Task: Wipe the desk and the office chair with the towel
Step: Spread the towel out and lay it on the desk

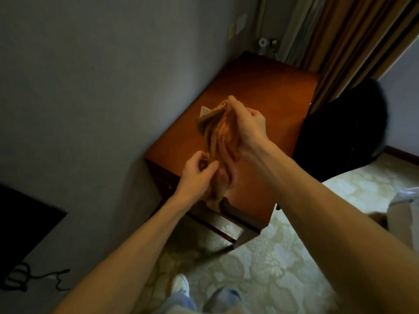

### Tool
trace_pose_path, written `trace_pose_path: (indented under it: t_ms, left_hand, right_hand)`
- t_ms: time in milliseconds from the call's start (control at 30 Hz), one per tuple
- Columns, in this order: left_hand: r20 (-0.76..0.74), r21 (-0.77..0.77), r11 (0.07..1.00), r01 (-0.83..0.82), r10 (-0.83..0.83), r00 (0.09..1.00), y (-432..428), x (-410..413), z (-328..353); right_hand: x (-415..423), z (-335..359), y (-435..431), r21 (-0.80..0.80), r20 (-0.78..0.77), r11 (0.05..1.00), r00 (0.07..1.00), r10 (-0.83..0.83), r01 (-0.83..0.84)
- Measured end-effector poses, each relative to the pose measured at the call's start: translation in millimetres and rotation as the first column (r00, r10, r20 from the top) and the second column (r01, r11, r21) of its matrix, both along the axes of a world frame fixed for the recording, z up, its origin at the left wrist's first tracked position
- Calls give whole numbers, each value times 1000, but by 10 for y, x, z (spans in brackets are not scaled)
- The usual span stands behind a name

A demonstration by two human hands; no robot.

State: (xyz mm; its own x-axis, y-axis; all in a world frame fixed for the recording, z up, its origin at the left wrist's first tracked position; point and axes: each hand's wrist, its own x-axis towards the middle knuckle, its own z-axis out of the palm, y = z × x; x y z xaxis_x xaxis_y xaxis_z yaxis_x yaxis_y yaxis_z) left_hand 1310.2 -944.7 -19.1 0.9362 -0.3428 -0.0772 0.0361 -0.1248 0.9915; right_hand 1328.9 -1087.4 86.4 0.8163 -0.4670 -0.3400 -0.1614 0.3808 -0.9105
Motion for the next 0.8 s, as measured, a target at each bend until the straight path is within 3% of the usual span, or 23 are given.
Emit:
trace_pose_path:
  t_ms: [67, 133, 200, 333, 400, 467, 533, 567, 633, 667, 733, 800]
  left_hand:
    - [-98, -126, 991, -38, 26, 995, 28, 262, 142]
    - [-208, -304, 952, -35, -31, 978, 19, 560, 310]
    - [-259, -419, 908, -6, -114, 959, -21, 797, 532]
    - [-251, -496, 847, 192, -351, 902, -154, 1257, 901]
    - [-298, -564, 801, 202, -425, 855, -252, 1427, 1014]
    - [-328, -586, 788, 190, -445, 833, -344, 1619, 1067]
    - [-350, -585, 792, 174, -441, 827, -488, 1821, 1140]
    - [-365, -596, 789, 147, -430, 826, -541, 1908, 1163]
    - [-399, -632, 772, 70, -402, 824, -667, 2107, 1194]
    - [-415, -651, 759, 22, -379, 827, -704, 2202, 1191]
    - [-412, -650, 759, -10, -342, 844, -789, 2384, 1207]
    - [-394, -610, 792, 32, -338, 855, -826, 2533, 1200]
  right_hand:
    - [158, -25, -92, 126, -5, 992, 1000, -21, 22]
    - [241, -131, -225, 82, -76, 996, 997, 31, -24]
    - [242, -351, -311, 26, -184, 988, 971, 152, -150]
    - [393, -840, -330, 118, -304, 898, 845, 440, -424]
    - [533, -971, -331, -1, -412, 833, 759, 504, -554]
    - [712, -1003, -393, -180, -583, 725, 666, 465, -665]
    - [956, -1015, -552, -277, -673, 657, 629, 389, -701]
    - [1058, -969, -611, -288, -685, 667, 634, 357, -687]
    - [1239, -857, -759, -208, -646, 767, 674, 358, -607]
    - [1314, -828, -833, -92, -605, 814, 681, 413, -574]
    - [1463, -764, -983, 162, -437, 836, 722, 537, -524]
    - [1607, -729, -1051, 250, -265, 870, 834, 484, -426]
